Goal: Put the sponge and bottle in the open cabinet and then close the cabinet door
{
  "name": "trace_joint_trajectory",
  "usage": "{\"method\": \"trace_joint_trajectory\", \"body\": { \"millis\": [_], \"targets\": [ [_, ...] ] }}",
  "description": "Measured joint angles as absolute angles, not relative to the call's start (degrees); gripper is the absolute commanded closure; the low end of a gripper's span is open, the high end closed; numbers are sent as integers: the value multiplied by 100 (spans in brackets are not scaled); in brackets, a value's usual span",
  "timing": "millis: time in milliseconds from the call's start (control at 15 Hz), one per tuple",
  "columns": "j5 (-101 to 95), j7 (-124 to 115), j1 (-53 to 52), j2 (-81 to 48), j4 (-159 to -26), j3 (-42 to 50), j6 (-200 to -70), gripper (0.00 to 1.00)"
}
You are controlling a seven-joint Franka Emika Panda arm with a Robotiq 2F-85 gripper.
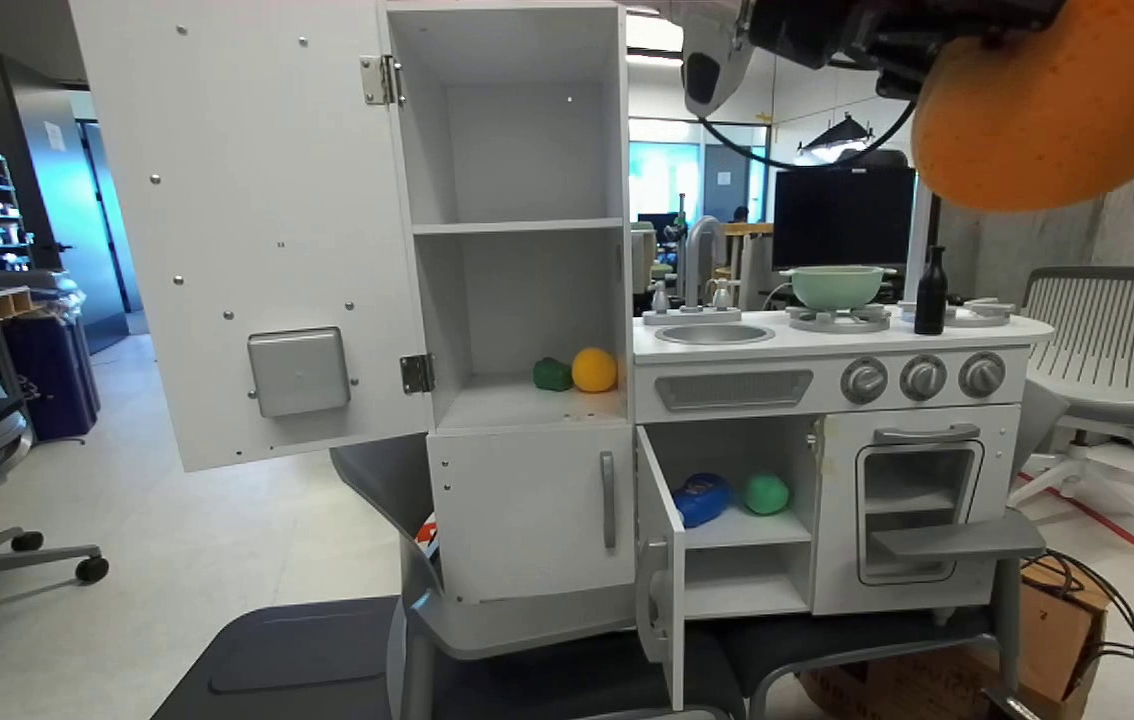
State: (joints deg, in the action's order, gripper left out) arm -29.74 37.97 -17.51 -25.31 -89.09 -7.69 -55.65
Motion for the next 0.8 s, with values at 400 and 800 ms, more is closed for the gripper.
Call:
{"method": "trace_joint_trajectory", "body": {
  "millis": [400, 800],
  "targets": [
    [-2655, 2544, -1259, -1275, -10821, -975, -6627, 100],
    [-2450, 1569, -692, -159, -12977, -741, -8467, 100]
  ]
}}
